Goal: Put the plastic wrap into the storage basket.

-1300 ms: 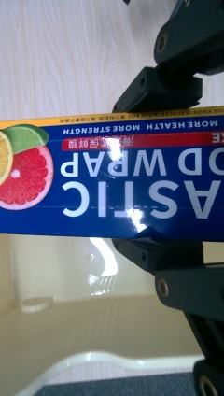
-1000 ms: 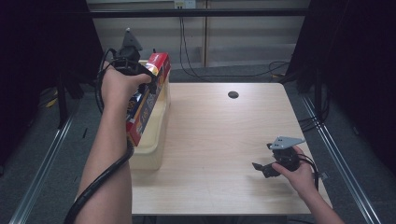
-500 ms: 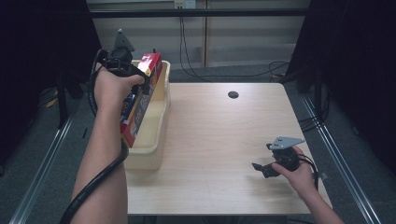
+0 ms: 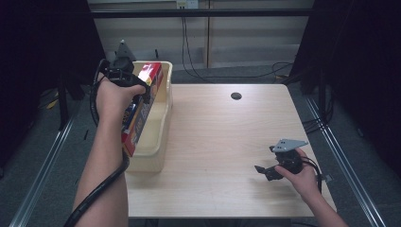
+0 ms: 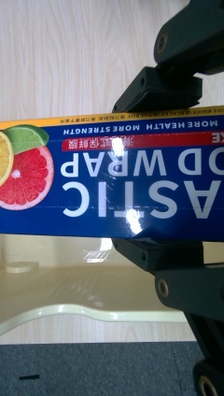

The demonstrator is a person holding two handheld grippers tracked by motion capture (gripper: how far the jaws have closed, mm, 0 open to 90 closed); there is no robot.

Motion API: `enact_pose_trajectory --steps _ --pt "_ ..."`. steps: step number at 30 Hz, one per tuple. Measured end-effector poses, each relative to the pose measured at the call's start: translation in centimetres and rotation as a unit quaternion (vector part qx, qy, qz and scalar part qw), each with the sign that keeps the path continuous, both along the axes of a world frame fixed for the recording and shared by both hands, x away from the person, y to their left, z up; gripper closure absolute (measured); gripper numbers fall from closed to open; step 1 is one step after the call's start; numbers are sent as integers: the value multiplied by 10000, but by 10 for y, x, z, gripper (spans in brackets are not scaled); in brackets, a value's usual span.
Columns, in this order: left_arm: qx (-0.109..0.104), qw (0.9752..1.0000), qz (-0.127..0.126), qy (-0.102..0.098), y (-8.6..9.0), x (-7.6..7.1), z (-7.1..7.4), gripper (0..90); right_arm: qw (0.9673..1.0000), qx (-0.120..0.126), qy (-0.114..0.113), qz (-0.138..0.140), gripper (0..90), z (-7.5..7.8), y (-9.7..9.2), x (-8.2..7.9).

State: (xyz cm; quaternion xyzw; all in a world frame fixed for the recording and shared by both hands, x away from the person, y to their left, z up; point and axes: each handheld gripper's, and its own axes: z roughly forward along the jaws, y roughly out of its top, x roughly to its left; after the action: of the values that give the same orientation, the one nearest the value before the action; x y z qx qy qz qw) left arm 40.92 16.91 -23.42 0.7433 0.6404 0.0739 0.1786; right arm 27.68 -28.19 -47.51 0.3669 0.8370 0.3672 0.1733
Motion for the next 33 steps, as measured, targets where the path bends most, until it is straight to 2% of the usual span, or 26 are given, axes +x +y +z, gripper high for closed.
enact_pose_trajectory --steps 15,18,20,22,30,33 --pt "-19 9999 85 126 11 -1 -26 407 10000 0 -6 3 35 1 1 0" --pt "-16 9998 92 192 12 -1 -33 407 10000 3 13 10 35 0 1 0" --pt "-98 9996 135 228 13 0 -38 406 10000 -3 2 4 36 1 1 0" --pt "-50 9996 113 268 13 0 -42 406 10000 0 -8 -7 35 1 1 0" --pt "-93 9990 189 392 13 1 -54 405 10000 3 1 8 36 1 1 0" --pt "-73 9991 129 399 15 2 -58 406 10000 2 -3 7 35 1 1 0"
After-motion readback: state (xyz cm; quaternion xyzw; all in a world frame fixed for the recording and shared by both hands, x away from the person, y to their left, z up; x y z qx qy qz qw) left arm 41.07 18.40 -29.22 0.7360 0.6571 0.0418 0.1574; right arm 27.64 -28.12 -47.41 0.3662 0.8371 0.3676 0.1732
